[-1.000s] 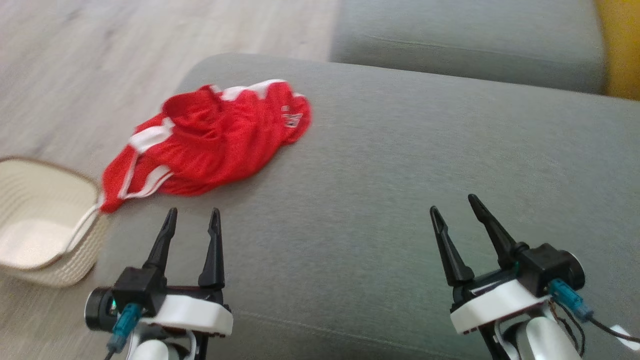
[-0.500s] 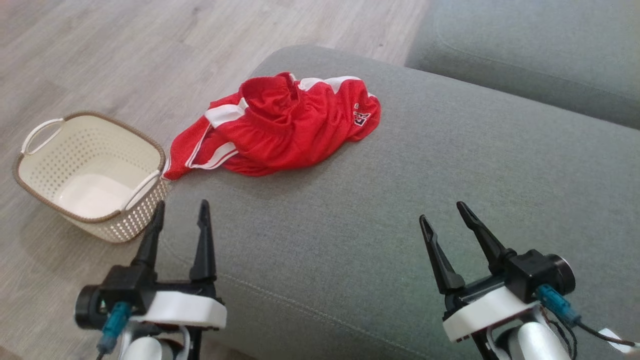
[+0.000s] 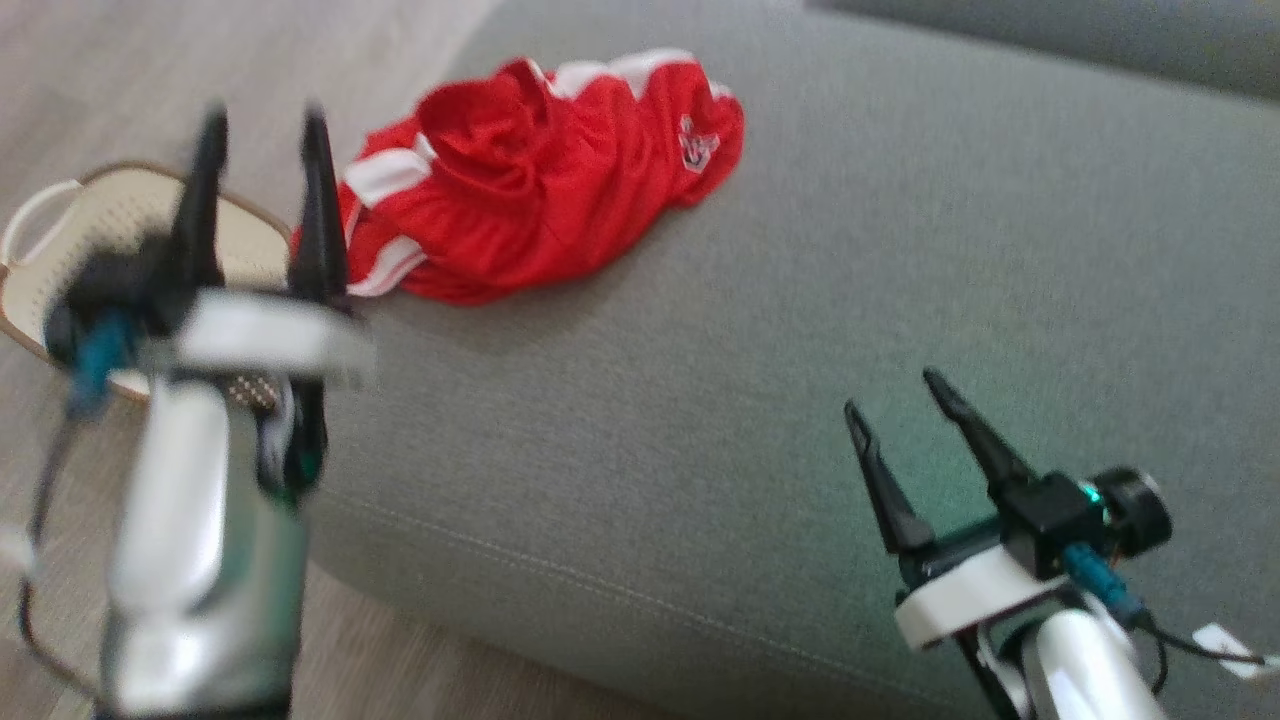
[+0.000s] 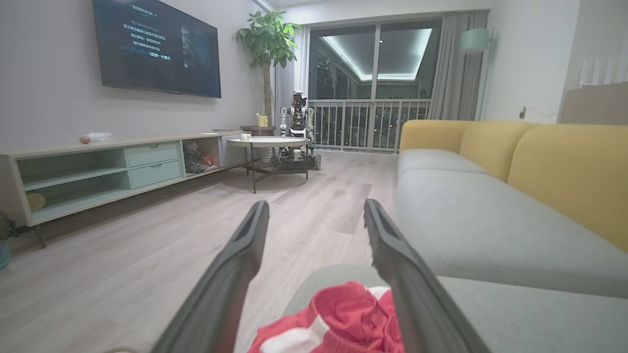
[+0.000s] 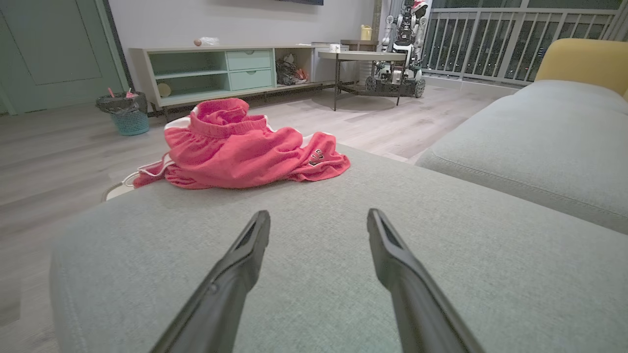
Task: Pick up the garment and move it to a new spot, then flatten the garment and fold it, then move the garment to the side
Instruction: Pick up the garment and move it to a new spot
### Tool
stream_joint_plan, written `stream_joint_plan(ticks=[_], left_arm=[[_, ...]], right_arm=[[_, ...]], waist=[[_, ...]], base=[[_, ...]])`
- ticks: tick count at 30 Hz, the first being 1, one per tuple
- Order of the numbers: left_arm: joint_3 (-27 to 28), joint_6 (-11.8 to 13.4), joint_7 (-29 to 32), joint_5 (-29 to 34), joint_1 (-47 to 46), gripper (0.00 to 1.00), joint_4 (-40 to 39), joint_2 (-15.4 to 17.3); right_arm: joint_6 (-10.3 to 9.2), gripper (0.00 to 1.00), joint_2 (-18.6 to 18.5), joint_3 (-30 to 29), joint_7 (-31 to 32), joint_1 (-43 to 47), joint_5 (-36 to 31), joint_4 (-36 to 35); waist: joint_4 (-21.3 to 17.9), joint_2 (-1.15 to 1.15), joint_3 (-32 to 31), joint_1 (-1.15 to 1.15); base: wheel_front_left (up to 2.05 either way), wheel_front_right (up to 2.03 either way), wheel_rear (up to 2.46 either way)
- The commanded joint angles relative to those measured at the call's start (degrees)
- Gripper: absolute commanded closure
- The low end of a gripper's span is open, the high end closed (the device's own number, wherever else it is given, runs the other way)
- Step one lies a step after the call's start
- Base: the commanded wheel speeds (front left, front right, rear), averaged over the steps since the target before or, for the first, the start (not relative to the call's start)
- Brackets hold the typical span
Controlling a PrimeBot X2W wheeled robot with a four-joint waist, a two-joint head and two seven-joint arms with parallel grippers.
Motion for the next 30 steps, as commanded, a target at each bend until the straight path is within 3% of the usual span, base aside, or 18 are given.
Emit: stream_joint_plan(ticks=[1,8,14,20,26,27,28,30], left_arm=[[2.0,-0.7,0.2,-1.0,-6.5,0.0,1.8,1.8],[1.6,-2.5,12.6,-4.7,-25.9,0.0,22.2,4.3],[1.7,-2.6,20.9,-6.6,-35.1,0.0,37.2,5.4],[0.3,-3.2,24.0,-7.0,-37.6,0.0,47.8,7.2],[-0.8,-3.5,22.3,-7.3,-38.2,0.03,52.6,7.2],[-1.0,-3.5,21.4,-7.3,-38.2,0.86,53.1,7.2],[-1.2,-3.6,20.0,-7.3,-38.2,1.0,53.4,7.4],[-1.6,-3.6,16.7,-7.1,-38.1,1.0,53.8,7.7]], right_arm=[[-0.01,0.0,-0.4,0.8,-0.5,-3.1,-1.3,-2.2],[-0.01,0.0,-1.5,-1.0,-0.5,-7.1,-4.9,-3.8],[-0.01,0.0,-3.2,-1.5,-0.5,-9.2,-5.6,-4.8],[-0.01,0.0,-3.3,-1.5,-0.5,-11.1,-5.6,-4.9],[-0.01,0.0,-3.3,-1.4,-0.5,-11.7,-5.6,-4.9],[-0.01,0.0,-3.3,-1.5,-0.5,-11.9,-5.5,-5.0],[-0.01,0.0,-3.3,-1.5,-0.5,-12.1,-5.5,-5.0],[-0.01,0.0,-3.1,-1.5,-0.5,-12.3,-5.4,-5.0]], waist=[[-2.1,0.0,4.9,0.0],[-4.2,0.0,13.4,0.0],[-5.0,0.0,18.6,0.0],[-6.3,0.0,20.7,0.0],[-6.9,0.0,21.2,0.0],[-7.0,0.0,21.2,0.0],[-7.1,0.0,21.2,0.0],[-7.4,0.0,20.7,0.0]], base=[[0.0,0.0,0.0],[0.0,0.0,0.0],[0.0,0.0,0.0],[0.0,0.0,0.0],[0.0,0.0,0.0],[0.0,0.0,0.0],[0.0,0.0,0.0],[0.0,0.0,0.0]])
